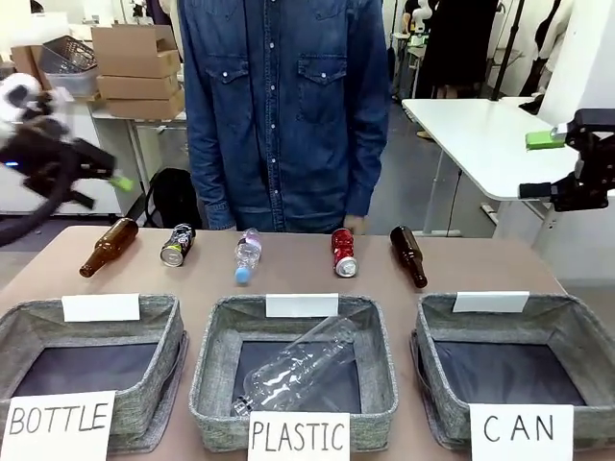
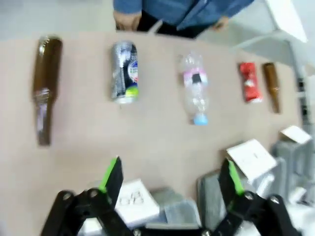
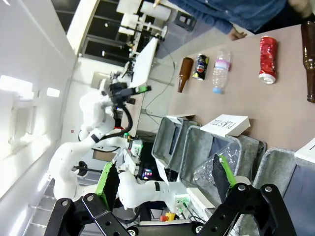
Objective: Sort the can waste into the basket.
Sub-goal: Pick up the can waste from the table and place it in the right Fabric basket.
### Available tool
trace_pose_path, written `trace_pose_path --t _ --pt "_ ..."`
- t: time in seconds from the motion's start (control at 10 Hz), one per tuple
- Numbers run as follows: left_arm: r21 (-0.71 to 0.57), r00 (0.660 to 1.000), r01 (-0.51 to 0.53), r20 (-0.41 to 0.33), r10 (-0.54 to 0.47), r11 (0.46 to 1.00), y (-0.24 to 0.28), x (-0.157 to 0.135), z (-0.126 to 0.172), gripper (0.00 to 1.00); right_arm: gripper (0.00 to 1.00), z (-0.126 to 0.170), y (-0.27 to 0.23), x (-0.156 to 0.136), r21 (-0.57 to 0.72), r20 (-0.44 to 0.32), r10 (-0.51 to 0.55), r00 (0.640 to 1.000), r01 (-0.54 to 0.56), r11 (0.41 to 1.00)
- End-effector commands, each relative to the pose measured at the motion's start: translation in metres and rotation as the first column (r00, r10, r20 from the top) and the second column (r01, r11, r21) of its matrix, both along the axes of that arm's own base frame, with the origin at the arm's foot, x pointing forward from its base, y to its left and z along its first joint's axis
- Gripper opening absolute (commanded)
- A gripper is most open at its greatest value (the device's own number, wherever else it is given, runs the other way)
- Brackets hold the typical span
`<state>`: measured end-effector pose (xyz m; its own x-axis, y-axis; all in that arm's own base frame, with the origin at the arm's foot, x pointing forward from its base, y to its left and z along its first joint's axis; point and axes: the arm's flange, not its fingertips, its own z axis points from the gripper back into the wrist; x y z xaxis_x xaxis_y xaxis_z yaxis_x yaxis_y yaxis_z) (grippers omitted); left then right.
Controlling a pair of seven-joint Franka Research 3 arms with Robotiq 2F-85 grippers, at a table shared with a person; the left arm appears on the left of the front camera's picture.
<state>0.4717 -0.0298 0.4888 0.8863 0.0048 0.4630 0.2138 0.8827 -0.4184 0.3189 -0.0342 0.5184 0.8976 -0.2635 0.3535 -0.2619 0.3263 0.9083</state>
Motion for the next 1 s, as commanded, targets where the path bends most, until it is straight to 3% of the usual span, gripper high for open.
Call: trace_pose_path --t 0.0,0.4,0.9 --pt "0.155 0.997 -0.055 -0.044 0.063 0.986 -0.022 0.075 -0.014 1.0 1.0 0.002 0.002 0.004 0.017 0.027 0.001 1.0 -0.002 1.0" --pt "0.245 0.97 -0.033 -0.227 0.091 0.969 -0.036 0.145 -0.074 1.0 1.0 0.002 0.002 0.004 0.017 0.027 0.001 1.0 -0.002 1.0" --pt "0.313 0.96 -0.02 -0.26 0.106 0.95 -0.064 0.172 -0.135 1.0 1.0 0.002 0.002 0.004 0.017 0.027 0.001 1.0 -0.002 1.0"
